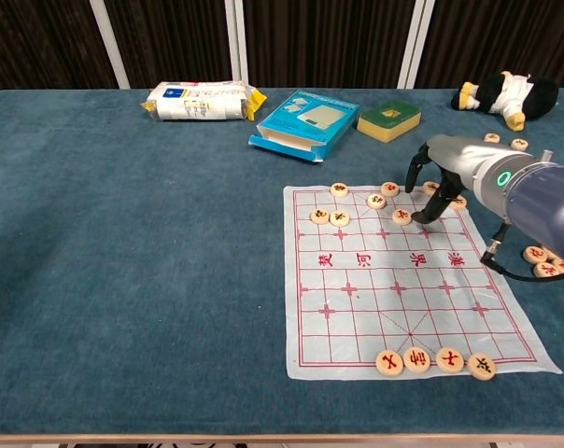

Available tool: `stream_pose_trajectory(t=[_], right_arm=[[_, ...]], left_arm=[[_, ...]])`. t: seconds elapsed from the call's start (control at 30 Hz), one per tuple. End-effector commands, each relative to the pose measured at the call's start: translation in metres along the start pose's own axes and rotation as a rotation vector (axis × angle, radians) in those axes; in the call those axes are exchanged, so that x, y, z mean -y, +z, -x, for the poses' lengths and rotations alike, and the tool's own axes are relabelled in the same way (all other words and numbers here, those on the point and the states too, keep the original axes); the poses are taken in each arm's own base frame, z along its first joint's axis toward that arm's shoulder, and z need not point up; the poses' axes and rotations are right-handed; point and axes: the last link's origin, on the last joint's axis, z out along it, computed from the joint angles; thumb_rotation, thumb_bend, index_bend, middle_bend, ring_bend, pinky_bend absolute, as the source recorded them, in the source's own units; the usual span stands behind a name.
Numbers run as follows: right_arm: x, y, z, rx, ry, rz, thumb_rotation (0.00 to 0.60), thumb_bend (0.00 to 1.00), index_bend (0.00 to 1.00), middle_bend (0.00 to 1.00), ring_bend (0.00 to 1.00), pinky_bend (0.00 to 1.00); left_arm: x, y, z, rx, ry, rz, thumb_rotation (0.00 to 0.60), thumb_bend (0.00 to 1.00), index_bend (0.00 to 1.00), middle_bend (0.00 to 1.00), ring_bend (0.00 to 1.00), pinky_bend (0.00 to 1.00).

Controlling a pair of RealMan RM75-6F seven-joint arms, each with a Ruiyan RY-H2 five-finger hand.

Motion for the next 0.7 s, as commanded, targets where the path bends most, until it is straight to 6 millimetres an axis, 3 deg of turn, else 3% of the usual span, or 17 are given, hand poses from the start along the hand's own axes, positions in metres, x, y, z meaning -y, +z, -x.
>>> stream_pose_trajectory(t=[0.03,0.7], right_arm=[[0.000,0.001,0.002,0.002,-0.001,0.002,0.600,0.37,0.38,0.00,0.00,0.00],[0.002,0.004,0.014,0.006,-0.018,0.009,0.600,0.37,0.45,0.00,0.00,0.00]], left_arm=[[0.000,0.000,0.000,0.001,0.001,0.001,0.600,0.04,0.00,0.00,0.00,0.04],[0.001,0.001,-0.001,-0.002,-0.001,-0.004,0.600,0.04,0.00,0.00,0.00,0.04]])
